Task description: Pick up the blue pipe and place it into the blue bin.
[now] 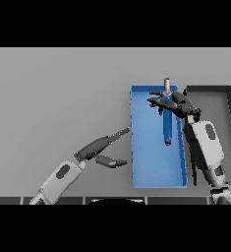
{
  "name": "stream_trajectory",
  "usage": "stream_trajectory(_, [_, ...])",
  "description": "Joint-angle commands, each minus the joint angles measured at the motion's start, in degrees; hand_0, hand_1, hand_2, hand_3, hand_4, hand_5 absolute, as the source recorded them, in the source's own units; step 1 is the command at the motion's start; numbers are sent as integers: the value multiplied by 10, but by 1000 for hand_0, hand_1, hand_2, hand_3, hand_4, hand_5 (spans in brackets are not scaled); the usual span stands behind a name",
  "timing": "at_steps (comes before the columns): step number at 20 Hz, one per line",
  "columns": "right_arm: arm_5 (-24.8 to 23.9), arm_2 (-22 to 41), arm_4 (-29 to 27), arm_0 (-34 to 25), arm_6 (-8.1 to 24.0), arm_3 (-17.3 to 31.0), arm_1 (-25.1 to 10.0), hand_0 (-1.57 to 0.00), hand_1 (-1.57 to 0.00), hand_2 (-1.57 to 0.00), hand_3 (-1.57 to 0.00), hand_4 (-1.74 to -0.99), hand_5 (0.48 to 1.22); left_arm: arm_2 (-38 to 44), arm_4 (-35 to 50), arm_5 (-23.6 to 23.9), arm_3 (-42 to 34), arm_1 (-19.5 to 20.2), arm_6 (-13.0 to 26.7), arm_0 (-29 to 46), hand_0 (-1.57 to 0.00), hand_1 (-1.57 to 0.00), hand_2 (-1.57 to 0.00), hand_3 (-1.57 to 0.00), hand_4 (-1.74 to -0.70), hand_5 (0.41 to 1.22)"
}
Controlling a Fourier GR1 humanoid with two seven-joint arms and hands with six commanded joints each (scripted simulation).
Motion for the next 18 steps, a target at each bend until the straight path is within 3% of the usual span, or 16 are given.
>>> stream_trajectory(1, [-14, 33, -16, 3, 0, 11, -13, -1571, -1571, -1571, -1330, -1599, 1110, 2, 3, -3, 2, 2, 2, 0, 1, 1, 1, 1, -885, 457])
stream_trajectory(2, [-33, 72, -41, -4, 0, 31, -34, -1563, -1459, -1393, -1122, -1547, 1133, 2, 5, -3, -3, 1, 4, -1, 1, 1, 1, 1, -886, 455])
stream_trajectory(3, [-53, 116, -81, -14, 0, 48, -53, -1306, -1167, -1114, -897, -1503, 1150, 1, 3, -2, -4, 4, 4, 0, 1, 1, 1, 1, -886, 453])
stream_trajectory(5, [-91, 203, -156, -40, 0, 69, -85, -836, -746, -712, -574, -1392, 1176, -3, -3, -1, 2, 1, 2, 2, 1, 1, 1, 1, -885, 453])
stream_trajectory(7, [-82, 265, -203, -61, 0, 66, -119, -534, -477, -456, -367, -1285, 1141, -4, -2, 1, -3, -1, 9, 3, 1, 1, 1, 1, -888, 453])
stream_trajectory(8, [-73, 289, -209, -70, 0, 61, -132, -427, -382, -364, -293, -1242, 1081, 0, 0, 1, -3, 1, 15, -1, 1, 1, 1, 1, -889, 453])
stream_trajectory(11, [-64, 333, -147, -84, -7, 57, -139, -218, -195, -186, -150, -1165, 924, 1, 7, -2, -9, 3, 12, 1, 1, 1, 1, 1, -895, 453])
stream_trajectory(13, [-55, 349, -120, -88, -20, 60, -136, -139, -124, -119, -95, -1131, 857, 0, 1, 2, 3, -7, 17, -7, 1, 1, 1, 1, -897, 450])
stream_trajectory(15, [-47, 352, -101, -95, -45, 90, -130, -89, -79, -76, -61, -1126, 794, 4, 3, 1, 3, -2, 10, -7, 1, 1, 1, 1, -901, 453])
stream_trajectory(18, [-55, 355, -91, -98, -43, 96, -129, -45, -40, -38, -31, -1124, 717, 1, 5, 3, -6, -3, 12, 1, 1, 1, 1, 1, -912, 458])
